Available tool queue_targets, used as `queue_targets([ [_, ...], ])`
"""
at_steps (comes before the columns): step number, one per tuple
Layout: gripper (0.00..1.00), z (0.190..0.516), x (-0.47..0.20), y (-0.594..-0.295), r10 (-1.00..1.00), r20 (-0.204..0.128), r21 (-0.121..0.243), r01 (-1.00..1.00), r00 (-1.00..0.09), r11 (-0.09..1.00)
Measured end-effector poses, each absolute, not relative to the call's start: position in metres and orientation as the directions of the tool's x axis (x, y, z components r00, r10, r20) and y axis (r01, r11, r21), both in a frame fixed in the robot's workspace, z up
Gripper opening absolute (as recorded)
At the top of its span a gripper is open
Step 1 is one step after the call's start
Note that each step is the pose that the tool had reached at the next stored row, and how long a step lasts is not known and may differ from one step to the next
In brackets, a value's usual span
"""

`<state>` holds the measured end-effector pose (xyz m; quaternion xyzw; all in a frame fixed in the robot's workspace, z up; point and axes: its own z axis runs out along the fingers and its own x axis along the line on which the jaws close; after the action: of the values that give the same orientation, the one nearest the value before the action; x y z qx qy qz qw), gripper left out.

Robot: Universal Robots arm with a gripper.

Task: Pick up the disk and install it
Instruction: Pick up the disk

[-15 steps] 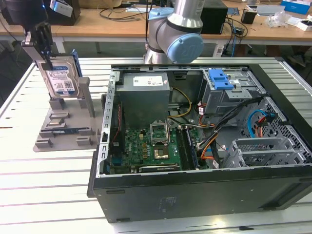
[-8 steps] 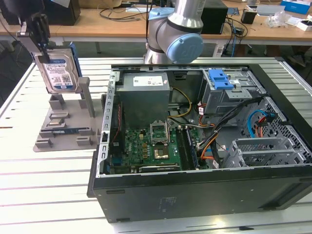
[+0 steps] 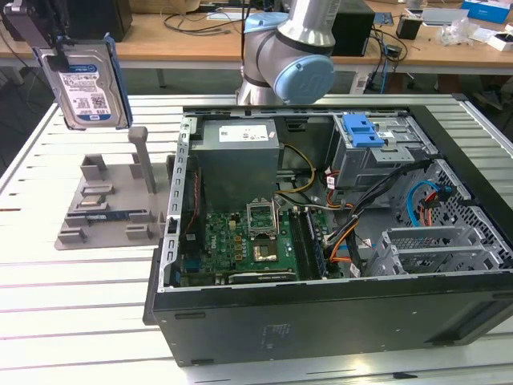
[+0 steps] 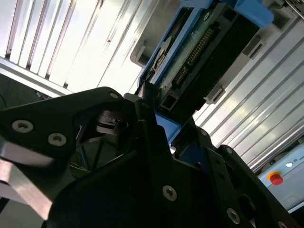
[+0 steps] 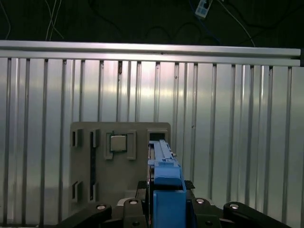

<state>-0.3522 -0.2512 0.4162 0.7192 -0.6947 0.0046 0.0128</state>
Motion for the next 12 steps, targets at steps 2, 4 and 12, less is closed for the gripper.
queue_targets([
  [2, 0.37, 0.421, -0.352, -0.251, -0.999, 0.024, 0.012, -0.999, 0.035, -0.035],
  [4, 0.37, 0.427, -0.352, -0.251, -0.999, 0.023, 0.012, -0.999, 0.035, -0.034],
  [12, 0.37, 0.447, -0.352, -0.251, -0.999, 0.02, 0.012, -0.999, 0.035, -0.035],
])
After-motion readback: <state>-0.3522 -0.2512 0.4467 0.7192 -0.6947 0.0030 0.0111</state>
